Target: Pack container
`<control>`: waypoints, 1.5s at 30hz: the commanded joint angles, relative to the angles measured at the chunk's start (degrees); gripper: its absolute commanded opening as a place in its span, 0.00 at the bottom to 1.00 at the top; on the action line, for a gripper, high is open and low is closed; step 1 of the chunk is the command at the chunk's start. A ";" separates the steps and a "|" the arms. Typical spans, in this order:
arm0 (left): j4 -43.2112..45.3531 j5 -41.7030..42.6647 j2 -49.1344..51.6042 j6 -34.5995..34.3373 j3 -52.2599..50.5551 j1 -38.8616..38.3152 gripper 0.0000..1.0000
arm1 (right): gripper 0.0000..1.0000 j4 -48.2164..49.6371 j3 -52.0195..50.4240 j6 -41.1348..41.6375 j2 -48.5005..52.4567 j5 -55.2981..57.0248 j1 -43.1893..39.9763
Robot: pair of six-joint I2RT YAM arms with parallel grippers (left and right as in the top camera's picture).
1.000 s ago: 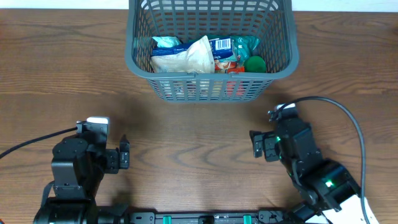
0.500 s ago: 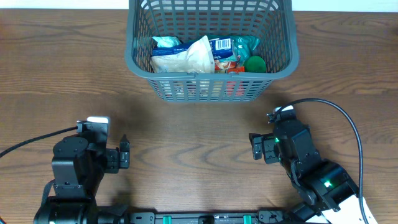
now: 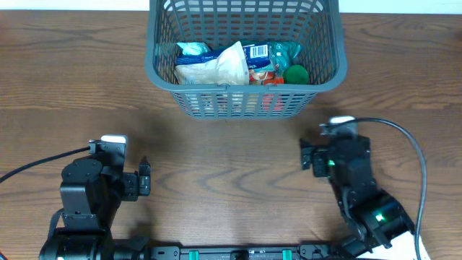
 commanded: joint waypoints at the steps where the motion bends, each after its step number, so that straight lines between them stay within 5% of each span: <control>1: 0.09 -0.11 0.22 -0.28 -0.17 -0.17 0.99 | 0.99 7.89 -8.68 -3.17 -6.71 -7.13 -7.06; 6: 0.09 -0.11 0.22 -0.28 -0.17 -0.17 0.99 | 0.99 18.99 -19.61 -8.83 -18.80 -14.67 -12.61; 18: 0.09 -0.11 0.22 -0.28 -0.17 -0.17 0.99 | 0.99 20.55 -24.61 -21.49 -30.84 -15.82 -16.96; 27: 0.09 -0.11 0.22 -0.28 -0.17 -0.17 0.98 | 0.99 20.35 -30.97 -19.85 -41.48 -19.04 -17.25; 45: 0.09 -0.11 0.22 -0.28 -0.17 -0.17 0.98 | 0.99 20.76 -32.04 -16.26 -41.68 -20.50 -17.27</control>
